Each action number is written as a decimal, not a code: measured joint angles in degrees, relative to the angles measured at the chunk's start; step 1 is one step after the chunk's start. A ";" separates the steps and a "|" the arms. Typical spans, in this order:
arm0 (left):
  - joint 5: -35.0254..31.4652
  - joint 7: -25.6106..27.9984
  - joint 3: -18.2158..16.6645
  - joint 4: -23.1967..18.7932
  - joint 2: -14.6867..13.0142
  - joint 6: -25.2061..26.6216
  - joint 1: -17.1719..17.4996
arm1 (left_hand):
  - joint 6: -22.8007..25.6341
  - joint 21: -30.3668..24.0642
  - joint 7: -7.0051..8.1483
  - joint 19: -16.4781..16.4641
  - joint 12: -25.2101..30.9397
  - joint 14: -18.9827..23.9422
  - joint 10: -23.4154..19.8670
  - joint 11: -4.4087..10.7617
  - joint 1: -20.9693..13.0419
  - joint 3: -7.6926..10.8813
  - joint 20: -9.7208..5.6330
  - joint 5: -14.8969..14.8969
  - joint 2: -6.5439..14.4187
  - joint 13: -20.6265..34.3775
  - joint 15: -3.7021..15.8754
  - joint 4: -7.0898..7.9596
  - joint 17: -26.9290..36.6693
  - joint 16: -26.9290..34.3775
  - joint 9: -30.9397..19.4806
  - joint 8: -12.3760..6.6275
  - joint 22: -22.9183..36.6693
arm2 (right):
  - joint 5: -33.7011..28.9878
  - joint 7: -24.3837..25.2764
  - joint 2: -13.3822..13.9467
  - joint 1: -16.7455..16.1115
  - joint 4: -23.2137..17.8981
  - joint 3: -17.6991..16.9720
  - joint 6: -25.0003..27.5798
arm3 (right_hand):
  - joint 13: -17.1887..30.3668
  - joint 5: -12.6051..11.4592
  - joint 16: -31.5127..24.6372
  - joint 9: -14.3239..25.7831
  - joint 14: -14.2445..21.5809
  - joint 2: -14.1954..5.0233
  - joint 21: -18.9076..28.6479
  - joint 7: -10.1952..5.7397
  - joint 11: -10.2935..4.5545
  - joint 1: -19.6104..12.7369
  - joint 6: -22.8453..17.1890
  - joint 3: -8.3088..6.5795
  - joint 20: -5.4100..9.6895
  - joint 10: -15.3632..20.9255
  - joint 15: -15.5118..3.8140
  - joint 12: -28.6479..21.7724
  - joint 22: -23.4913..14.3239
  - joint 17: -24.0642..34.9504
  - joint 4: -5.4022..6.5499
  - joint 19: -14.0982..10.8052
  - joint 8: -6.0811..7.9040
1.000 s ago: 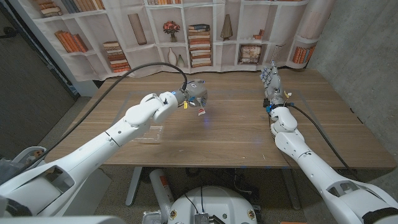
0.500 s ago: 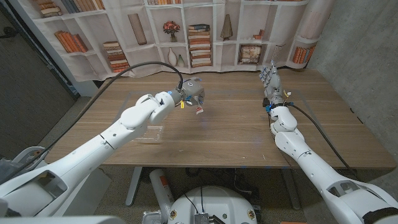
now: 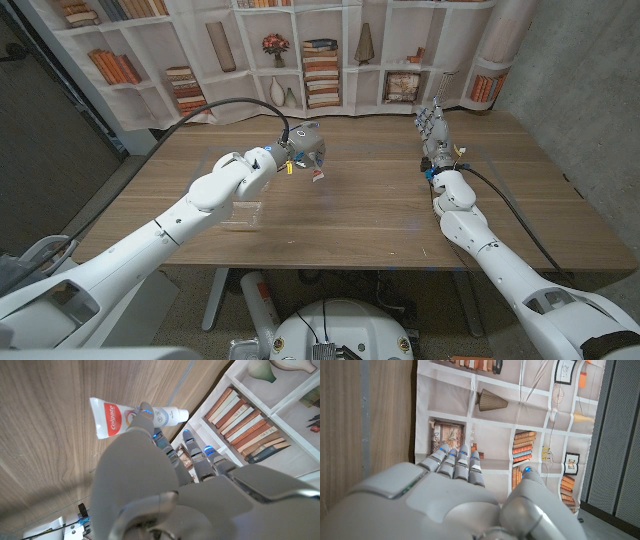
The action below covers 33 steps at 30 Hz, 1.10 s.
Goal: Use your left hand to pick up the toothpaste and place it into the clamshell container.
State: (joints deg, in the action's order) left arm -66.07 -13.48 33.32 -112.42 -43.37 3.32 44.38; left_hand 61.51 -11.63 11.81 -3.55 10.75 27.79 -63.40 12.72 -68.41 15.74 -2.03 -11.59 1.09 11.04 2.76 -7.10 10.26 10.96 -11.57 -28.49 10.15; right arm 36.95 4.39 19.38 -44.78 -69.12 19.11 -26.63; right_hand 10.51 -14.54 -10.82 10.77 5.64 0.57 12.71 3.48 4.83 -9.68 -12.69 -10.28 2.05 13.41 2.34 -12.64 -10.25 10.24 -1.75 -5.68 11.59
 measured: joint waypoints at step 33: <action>0.53 0.90 -2.83 -3.81 -2.93 4.66 4.16 | 0.00 0.00 0.00 0.00 -0.24 0.00 0.10 0.10 0.09 0.00 0.00 0.02 -0.20 0.04 0.00 0.00 0.00 0.00 -0.03 0.19 0.00 | -0.01 -1.48 -1.17 2.32 3.02 0.94 0.22 | 0.00 0.00 0.00 0.00 0.00 0.00 -0.20 0.00 0.00 0.00 0.00 0.24 0.00 0.00 0.00 0.00 0.00 0.00 -0.24 0.00 0.00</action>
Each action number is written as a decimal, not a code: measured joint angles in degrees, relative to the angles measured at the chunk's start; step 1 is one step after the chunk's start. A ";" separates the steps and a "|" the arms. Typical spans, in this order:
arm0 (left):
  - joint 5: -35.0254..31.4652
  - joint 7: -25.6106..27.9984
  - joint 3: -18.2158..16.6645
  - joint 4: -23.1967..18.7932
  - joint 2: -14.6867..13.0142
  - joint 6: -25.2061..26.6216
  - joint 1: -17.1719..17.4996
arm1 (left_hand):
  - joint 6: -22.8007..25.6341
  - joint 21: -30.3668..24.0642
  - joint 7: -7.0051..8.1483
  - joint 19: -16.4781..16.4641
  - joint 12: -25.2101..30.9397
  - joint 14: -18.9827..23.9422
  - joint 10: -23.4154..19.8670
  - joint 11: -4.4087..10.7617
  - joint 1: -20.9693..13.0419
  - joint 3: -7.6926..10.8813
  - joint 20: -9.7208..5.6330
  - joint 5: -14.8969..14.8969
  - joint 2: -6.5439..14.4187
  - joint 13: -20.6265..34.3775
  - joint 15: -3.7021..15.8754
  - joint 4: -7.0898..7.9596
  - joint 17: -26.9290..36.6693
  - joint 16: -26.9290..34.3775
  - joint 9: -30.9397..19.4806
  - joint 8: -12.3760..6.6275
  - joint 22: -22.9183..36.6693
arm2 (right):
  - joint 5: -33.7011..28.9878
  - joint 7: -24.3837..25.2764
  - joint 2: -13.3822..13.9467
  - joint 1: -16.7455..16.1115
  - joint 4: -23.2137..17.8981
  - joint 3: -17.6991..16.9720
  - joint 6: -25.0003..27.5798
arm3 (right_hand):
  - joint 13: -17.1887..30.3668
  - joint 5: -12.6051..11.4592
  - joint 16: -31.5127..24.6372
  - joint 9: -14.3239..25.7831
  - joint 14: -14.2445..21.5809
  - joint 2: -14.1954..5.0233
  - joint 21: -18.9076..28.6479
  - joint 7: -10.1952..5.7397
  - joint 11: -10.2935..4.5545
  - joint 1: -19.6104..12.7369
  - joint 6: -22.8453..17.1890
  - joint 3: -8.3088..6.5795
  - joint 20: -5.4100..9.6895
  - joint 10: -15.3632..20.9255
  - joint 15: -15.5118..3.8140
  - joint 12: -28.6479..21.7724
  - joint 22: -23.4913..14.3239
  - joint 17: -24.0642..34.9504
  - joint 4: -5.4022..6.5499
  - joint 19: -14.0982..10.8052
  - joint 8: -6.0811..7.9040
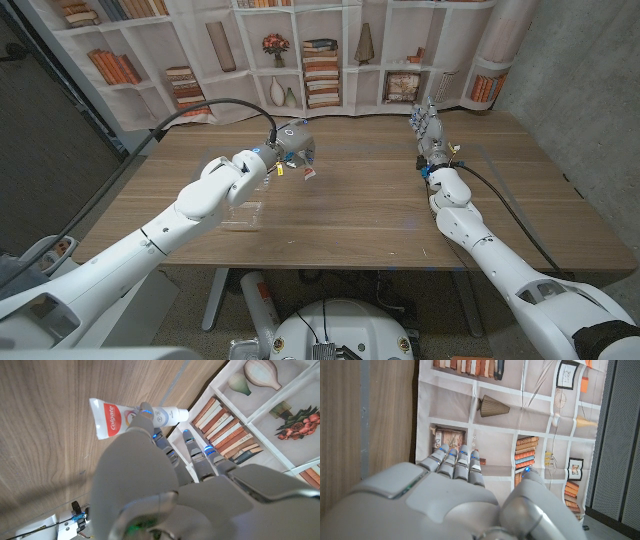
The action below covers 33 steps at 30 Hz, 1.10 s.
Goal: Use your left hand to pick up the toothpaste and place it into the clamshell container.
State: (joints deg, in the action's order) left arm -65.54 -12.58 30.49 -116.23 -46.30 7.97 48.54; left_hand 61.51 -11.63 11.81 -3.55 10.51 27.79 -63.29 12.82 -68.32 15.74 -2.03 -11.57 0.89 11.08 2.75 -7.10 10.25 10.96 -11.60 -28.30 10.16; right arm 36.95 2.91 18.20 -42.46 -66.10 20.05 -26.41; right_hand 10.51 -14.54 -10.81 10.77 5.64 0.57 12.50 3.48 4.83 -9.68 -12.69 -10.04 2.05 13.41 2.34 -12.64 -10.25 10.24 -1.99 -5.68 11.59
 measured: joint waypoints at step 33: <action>1.44 1.76 -3.70 -2.62 -3.07 5.00 4.28 | -0.01 0.00 0.01 0.00 0.13 0.00 -0.09 -0.09 0.10 0.00 0.00 0.17 -0.06 0.00 0.00 0.00 0.00 0.00 0.00 -0.25 0.00 | -0.58 0.44 -0.18 0.30 -0.04 0.49 0.62 | 0.00 0.00 0.00 0.00 0.20 0.00 -0.22 0.00 0.00 0.00 0.00 0.00 0.21 0.00 -0.20 0.00 0.00 0.00 0.00 -0.20 0.00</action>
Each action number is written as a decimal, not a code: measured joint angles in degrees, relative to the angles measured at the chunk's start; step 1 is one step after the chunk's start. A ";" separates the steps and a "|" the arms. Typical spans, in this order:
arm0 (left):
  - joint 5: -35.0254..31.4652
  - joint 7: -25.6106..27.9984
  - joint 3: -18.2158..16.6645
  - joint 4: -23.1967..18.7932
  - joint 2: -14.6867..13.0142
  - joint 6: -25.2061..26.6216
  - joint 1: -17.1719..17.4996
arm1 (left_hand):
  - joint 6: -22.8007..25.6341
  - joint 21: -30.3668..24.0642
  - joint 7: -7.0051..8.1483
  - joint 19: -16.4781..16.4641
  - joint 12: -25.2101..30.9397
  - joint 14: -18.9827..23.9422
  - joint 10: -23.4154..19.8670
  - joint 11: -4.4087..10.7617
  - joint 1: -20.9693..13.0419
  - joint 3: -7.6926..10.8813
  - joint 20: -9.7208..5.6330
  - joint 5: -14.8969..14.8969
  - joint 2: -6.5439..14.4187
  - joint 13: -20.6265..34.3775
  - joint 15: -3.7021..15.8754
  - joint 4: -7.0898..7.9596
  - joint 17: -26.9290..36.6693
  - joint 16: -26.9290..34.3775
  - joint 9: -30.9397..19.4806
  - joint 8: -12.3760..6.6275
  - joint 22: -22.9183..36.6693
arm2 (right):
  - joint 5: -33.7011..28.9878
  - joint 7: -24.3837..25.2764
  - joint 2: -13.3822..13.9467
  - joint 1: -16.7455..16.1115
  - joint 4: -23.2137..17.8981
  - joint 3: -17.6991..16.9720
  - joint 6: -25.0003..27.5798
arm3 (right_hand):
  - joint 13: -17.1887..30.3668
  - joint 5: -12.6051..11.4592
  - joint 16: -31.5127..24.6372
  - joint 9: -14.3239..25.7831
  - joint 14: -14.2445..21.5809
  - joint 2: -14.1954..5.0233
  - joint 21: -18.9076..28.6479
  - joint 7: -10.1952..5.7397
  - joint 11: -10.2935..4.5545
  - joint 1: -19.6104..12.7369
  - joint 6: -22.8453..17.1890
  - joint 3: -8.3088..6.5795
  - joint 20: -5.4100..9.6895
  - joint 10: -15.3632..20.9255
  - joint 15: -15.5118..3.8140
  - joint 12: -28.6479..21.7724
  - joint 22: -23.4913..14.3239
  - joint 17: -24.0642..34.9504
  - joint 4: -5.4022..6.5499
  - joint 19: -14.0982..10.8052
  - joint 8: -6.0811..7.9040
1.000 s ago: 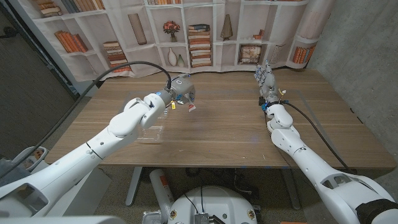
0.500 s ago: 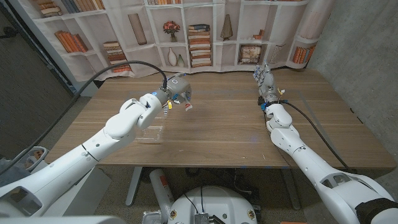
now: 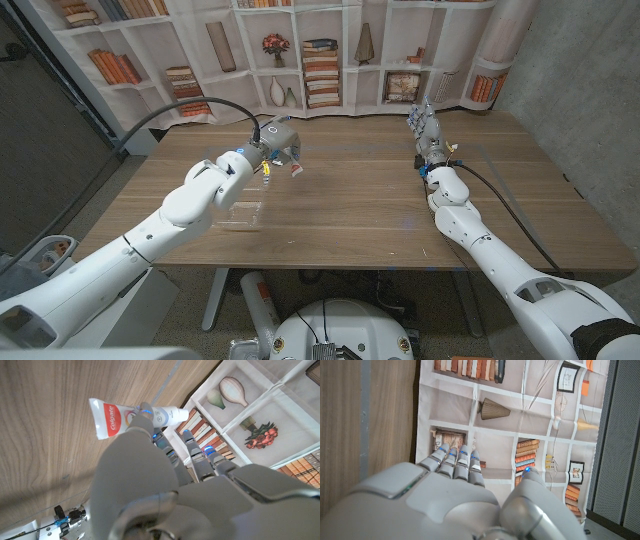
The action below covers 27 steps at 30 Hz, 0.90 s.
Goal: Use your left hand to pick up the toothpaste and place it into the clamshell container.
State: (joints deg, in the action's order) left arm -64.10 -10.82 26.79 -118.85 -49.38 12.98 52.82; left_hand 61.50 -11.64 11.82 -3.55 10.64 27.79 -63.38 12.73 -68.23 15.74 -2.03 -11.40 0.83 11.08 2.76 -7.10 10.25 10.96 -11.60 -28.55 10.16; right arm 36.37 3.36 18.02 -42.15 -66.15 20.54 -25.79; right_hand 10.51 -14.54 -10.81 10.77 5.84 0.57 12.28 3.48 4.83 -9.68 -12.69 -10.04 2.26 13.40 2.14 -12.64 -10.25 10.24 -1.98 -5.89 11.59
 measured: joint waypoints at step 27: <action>1.74 1.77 -3.00 -1.63 -2.56 4.47 3.64 | -0.09 0.00 0.10 0.00 -0.07 0.00 -0.01 -0.01 0.37 0.95 0.00 0.12 -0.07 -0.05 0.00 0.48 0.00 0.00 0.00 0.34 0.00 | -0.37 -0.06 -0.16 0.43 0.34 0.46 0.44 | 0.00 0.00 0.00 0.00 0.00 0.00 0.00 0.00 0.00 0.00 0.00 0.16 -0.21 0.00 0.00 0.00 0.00 0.00 -0.16 -0.21 0.00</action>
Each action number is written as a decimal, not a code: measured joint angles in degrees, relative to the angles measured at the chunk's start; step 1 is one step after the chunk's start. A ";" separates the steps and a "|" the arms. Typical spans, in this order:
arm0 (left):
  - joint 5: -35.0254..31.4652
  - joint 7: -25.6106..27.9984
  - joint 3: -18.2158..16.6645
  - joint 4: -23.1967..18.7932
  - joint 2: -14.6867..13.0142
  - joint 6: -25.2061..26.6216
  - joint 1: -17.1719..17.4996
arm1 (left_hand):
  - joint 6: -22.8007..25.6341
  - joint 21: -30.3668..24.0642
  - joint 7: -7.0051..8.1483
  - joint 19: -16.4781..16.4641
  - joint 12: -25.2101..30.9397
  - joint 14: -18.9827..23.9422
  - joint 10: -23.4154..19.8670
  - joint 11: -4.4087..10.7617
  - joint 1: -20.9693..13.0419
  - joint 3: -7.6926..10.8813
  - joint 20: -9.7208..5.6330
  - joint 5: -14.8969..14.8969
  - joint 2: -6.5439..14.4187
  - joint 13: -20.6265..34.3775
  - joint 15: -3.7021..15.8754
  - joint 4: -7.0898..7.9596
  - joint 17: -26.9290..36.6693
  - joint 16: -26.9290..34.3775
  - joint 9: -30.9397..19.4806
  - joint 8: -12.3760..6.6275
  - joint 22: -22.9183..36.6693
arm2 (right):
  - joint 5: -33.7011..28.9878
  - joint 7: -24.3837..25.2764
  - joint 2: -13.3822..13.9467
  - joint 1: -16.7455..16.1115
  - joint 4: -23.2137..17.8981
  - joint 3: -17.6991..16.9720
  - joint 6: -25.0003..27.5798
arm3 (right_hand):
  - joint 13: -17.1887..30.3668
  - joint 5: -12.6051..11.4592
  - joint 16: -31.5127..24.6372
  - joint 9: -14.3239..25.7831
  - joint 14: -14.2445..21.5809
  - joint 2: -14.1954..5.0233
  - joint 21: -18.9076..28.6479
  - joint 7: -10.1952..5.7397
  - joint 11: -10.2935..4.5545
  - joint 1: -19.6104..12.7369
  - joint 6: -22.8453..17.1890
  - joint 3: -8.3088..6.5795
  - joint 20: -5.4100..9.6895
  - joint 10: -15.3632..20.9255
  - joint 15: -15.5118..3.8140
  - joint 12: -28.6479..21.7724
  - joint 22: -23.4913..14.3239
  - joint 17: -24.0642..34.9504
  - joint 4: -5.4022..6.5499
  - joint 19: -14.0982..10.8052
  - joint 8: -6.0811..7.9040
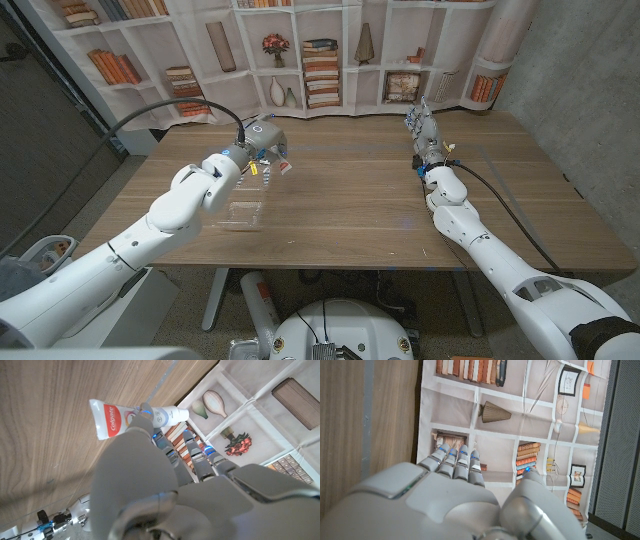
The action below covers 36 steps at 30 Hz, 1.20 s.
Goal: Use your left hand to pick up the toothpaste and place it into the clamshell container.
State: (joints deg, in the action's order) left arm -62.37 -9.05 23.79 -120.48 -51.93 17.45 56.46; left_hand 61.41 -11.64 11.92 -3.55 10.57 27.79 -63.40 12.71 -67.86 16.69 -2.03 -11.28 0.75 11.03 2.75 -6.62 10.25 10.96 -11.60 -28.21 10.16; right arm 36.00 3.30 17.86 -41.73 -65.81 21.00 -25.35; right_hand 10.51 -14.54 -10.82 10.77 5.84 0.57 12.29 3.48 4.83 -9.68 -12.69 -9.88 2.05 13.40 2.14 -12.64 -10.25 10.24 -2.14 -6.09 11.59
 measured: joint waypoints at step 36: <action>2.34 1.86 -2.50 1.29 -1.53 4.36 1.82 | 0.00 0.00 0.00 0.00 0.07 0.00 -0.20 -0.20 -0.09 0.00 0.00 -0.30 -0.10 0.02 0.00 0.00 0.00 0.00 0.00 -0.22 0.00 | -0.56 0.46 -0.59 0.61 0.63 0.60 0.26 | 0.00 0.00 0.00 0.00 0.21 -0.23 -0.22 -0.21 0.00 -0.23 -0.21 0.16 0.00 0.00 -0.21 0.00 -0.30 0.00 -0.16 -0.41 0.00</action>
State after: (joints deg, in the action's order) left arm -60.02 -7.19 21.29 -119.19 -53.46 21.81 58.28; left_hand 61.41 -11.64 11.92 -3.55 10.64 27.79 -63.60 12.51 -67.95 16.69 -2.03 -11.58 0.66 11.05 2.75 -6.62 10.25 10.96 -11.60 -28.43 10.16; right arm 35.44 3.76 17.27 -41.11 -65.18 21.60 -25.09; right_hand 10.51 -14.54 -10.82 10.77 6.05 0.35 12.06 3.27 4.83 -9.91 -12.90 -9.73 2.05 13.40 1.93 -12.64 -10.55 10.24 -2.30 -6.50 11.59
